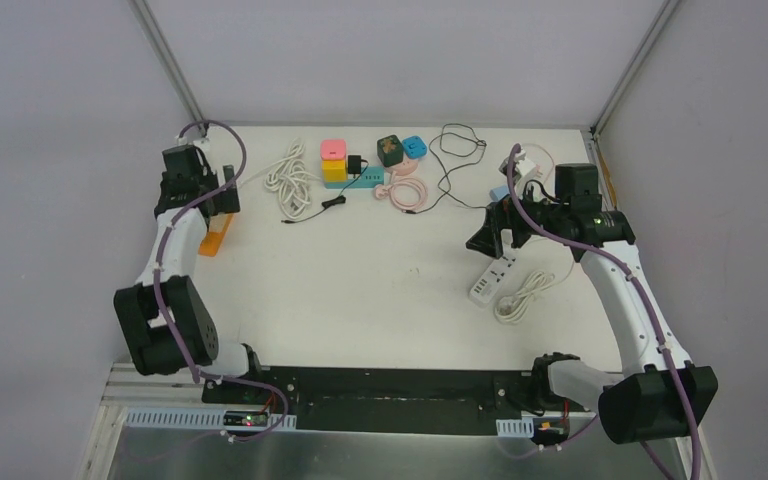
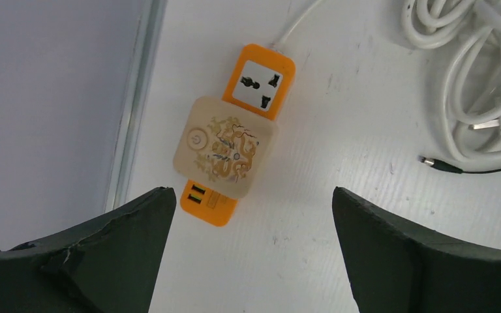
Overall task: Pull the plug off the socket
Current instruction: Move the socket to the center of the board.
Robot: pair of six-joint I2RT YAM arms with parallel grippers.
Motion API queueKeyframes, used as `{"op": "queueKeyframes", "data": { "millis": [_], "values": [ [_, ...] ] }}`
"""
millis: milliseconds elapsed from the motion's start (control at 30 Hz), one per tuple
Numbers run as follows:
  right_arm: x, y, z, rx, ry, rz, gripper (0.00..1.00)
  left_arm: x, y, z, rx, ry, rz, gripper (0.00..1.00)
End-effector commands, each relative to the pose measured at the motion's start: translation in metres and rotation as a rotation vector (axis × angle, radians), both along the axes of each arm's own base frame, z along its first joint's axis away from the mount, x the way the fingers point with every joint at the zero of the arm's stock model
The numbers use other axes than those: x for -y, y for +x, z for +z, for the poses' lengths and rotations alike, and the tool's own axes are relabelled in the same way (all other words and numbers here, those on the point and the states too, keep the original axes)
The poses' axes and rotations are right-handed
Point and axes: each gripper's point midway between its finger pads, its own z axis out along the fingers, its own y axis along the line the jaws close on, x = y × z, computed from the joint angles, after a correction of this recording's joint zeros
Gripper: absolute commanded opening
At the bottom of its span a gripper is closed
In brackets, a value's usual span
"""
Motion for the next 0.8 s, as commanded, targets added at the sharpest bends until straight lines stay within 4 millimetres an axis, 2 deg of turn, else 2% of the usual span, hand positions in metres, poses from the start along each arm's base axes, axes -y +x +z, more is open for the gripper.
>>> {"op": "queueKeyframes", "data": {
  "millis": [0, 267, 467, 600, 767],
  "values": [
    [0.002, 0.004, 0.013, 0.061, -0.016, -0.010, 1.00, -0.011, 0.022, -0.009, -0.032, 0.009, -0.099, 0.94],
    [0.002, 0.005, 0.008, 0.045, -0.021, -0.008, 1.00, -0.036, 0.038, -0.048, -0.135, -0.003, -0.059, 0.95],
    [0.004, 0.006, 0.007, 0.047, -0.028, -0.015, 1.00, -0.029, 0.042, -0.085, -0.203, -0.083, -0.097, 0.86],
    [0.004, 0.007, 0.006, 0.041, -0.028, -0.015, 1.00, -0.031, 0.041, -0.095, -0.224, -0.089, -0.091, 0.84],
    [0.003, 0.006, 0.006, 0.039, -0.027, -0.012, 1.00, -0.032, 0.043, -0.103, -0.239, -0.098, -0.088, 0.74]
  ]
}}
